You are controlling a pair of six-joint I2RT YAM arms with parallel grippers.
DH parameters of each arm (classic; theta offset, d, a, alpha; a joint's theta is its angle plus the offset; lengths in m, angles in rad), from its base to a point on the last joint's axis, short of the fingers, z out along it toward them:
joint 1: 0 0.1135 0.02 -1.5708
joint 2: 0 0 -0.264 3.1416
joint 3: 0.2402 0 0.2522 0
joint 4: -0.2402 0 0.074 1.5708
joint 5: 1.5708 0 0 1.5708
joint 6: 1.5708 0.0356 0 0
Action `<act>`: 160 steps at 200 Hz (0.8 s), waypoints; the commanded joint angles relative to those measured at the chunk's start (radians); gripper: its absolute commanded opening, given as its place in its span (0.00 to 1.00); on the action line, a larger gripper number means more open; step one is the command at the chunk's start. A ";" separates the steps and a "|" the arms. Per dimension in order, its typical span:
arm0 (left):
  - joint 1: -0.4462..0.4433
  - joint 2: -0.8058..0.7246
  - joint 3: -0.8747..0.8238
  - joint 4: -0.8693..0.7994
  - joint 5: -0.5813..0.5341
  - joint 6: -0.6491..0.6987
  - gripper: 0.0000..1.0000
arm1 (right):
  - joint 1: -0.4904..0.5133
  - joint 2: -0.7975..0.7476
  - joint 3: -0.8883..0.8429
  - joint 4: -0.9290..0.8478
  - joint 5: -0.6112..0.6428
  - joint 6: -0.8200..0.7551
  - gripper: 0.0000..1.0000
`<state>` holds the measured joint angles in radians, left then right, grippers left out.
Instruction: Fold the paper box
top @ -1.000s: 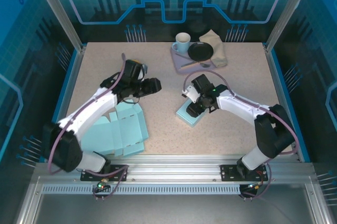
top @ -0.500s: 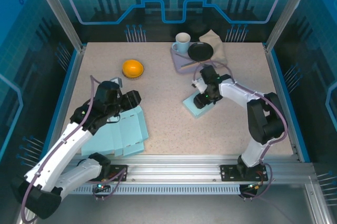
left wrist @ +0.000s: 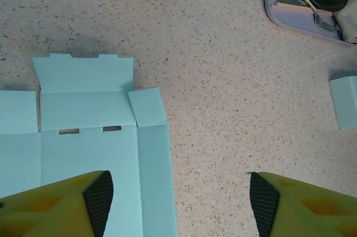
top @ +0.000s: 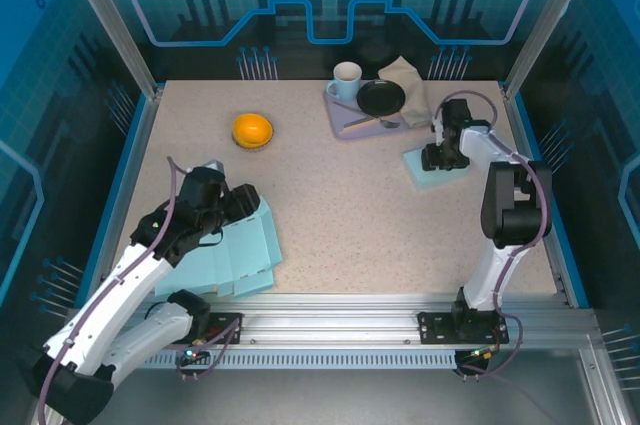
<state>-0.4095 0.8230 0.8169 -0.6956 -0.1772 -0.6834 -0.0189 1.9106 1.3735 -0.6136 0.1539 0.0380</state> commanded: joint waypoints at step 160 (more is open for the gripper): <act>0.005 0.012 -0.162 0.019 0.066 -0.093 0.69 | 0.173 -0.338 -0.027 0.005 -0.018 0.359 0.58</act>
<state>-0.4095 0.8082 0.7235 -0.7326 -0.1787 -0.7559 0.0570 1.7382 1.3499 -0.5709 0.1223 0.4835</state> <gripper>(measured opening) 0.694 0.578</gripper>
